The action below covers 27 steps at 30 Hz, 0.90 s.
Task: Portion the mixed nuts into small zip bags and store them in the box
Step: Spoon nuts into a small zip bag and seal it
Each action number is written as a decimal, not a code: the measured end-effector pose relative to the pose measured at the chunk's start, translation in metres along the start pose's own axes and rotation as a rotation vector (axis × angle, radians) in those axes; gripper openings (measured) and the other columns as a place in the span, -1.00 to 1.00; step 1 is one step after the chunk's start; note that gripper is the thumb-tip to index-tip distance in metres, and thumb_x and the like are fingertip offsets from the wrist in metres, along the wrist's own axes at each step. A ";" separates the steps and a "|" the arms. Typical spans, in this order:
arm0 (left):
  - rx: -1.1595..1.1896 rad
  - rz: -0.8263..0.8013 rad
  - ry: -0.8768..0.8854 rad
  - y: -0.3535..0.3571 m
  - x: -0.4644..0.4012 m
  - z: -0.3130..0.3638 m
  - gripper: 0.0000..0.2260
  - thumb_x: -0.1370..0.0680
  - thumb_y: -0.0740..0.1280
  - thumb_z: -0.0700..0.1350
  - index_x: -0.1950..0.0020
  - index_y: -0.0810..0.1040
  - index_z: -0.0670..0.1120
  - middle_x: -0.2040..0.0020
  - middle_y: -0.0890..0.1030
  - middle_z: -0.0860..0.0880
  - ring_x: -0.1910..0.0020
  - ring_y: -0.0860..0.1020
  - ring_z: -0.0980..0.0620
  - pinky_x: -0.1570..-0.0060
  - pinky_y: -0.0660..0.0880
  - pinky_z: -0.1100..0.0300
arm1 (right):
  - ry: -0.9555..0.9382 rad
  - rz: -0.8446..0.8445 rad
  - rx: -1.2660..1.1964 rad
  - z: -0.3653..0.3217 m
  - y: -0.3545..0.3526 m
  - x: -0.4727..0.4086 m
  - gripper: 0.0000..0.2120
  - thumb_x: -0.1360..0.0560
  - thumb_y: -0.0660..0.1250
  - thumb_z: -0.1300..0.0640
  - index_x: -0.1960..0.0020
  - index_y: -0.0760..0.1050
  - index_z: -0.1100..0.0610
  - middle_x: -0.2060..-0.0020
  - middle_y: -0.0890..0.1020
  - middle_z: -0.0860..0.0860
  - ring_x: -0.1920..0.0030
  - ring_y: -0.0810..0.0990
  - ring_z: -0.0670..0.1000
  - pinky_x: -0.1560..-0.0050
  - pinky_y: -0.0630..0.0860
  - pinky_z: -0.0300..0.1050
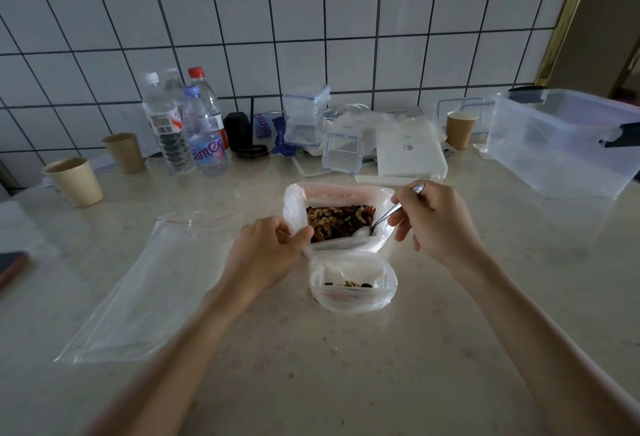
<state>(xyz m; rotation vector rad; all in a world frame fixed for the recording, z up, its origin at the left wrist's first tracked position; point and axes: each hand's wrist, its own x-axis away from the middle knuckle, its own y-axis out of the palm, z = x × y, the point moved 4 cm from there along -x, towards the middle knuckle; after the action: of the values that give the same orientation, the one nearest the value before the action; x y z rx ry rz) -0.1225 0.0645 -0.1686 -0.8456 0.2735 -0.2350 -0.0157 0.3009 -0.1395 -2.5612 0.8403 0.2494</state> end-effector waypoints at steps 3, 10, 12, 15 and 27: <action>0.123 -0.037 -0.021 0.002 0.001 0.002 -0.76 -0.57 0.40 0.18 0.00 0.61 0.02 0.17 0.73 0.08 0.12 0.70 0.08 0.00 0.64 -0.01 | 0.040 -0.065 -0.053 0.004 0.009 0.002 -0.78 -0.64 0.20 0.19 0.10 0.58 0.19 0.32 0.74 0.03 0.39 0.69 0.12 0.54 0.45 -0.12; 0.335 -0.032 -0.015 0.001 0.004 0.007 -0.80 -0.59 0.46 0.01 -0.16 0.64 -0.03 0.03 0.76 0.03 0.13 0.74 0.04 -0.04 0.67 -0.12 | 0.221 -0.194 -0.250 0.012 0.026 0.008 -0.78 -0.69 0.21 0.22 -0.02 0.58 0.31 0.19 0.77 0.14 0.32 0.73 0.12 0.52 0.50 -0.14; 0.400 -0.035 -0.013 0.002 0.005 0.008 -0.82 -0.59 0.47 -0.03 -0.16 0.64 -0.04 0.06 0.76 0.03 0.17 0.74 0.05 -0.02 0.68 -0.15 | 0.250 -0.206 -0.282 0.013 0.026 0.008 -0.79 -0.69 0.23 0.22 -0.05 0.59 0.33 0.16 0.77 0.16 0.30 0.74 0.14 0.51 0.50 -0.14; 0.439 -0.045 -0.007 0.004 0.006 0.009 -0.81 -0.59 0.47 -0.04 -0.17 0.64 -0.05 0.07 0.77 0.02 0.18 0.74 0.04 -0.02 0.68 -0.15 | 0.279 -0.211 -0.314 0.013 0.025 0.010 -0.79 -0.69 0.24 0.22 -0.07 0.59 0.33 0.15 0.77 0.16 0.27 0.75 0.15 0.49 0.52 -0.14; 0.511 -0.080 -0.014 0.005 0.006 0.009 -0.83 -0.59 0.47 -0.03 -0.16 0.63 -0.02 0.07 0.76 0.02 0.15 0.74 0.01 -0.03 0.68 -0.09 | 0.326 -0.225 -0.363 0.019 0.028 0.011 -0.75 -0.71 0.21 0.18 -0.15 0.60 0.30 0.10 0.78 0.14 0.28 0.73 0.08 0.47 0.51 -0.17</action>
<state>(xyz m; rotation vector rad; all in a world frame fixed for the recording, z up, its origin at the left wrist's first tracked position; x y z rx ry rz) -0.1132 0.0722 -0.1675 -0.3520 0.1546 -0.3549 -0.0244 0.2840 -0.1692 -3.0649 0.6519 -0.0986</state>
